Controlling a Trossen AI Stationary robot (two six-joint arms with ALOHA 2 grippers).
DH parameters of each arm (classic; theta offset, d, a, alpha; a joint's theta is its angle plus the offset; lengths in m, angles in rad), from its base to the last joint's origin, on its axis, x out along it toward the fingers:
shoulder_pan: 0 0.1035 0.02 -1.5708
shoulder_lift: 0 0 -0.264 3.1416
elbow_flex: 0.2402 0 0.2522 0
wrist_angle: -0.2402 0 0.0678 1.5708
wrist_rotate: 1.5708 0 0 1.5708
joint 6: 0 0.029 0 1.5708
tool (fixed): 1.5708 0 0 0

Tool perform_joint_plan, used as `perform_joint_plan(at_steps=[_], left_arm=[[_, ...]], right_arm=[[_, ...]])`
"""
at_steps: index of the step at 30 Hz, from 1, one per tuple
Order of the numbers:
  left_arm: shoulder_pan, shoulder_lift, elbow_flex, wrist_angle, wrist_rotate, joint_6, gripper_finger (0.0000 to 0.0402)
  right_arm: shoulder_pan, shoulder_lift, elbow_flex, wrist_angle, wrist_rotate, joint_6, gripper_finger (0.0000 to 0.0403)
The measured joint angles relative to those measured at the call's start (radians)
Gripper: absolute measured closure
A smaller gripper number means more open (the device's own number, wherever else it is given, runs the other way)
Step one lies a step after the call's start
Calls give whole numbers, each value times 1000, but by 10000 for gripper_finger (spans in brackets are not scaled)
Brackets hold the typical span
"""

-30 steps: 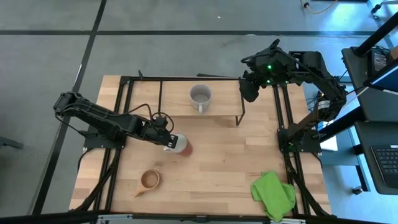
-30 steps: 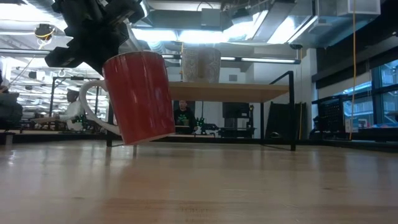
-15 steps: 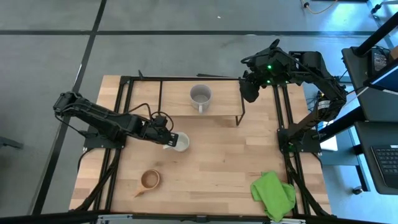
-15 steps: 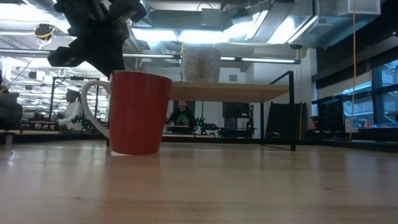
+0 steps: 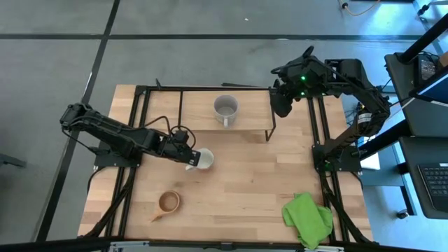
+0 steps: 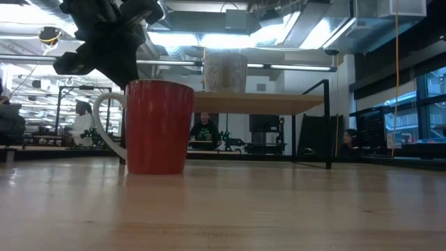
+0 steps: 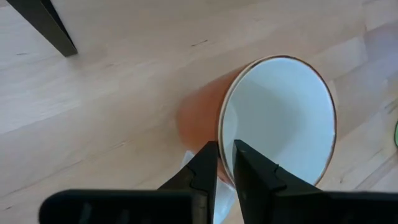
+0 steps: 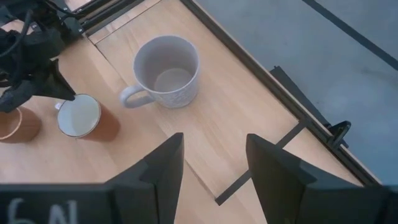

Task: Stack small to large cups/mugs on shelf
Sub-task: Put the red mug on the shelf

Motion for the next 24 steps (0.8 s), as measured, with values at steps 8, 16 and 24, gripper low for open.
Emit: perform_joint_plan(at_steps=[8,16,24], left_arm=[[0,9,-1,18,-35,23,358],[-2,-5,-1,26,-56,78,358],[-2,-31,-2,-28,-58,75,358]], right_arm=[[46,0,0,-1,20,33,228],[78,0,0,-2,25,59,228],[101,0,0,-2,38,100,228]])
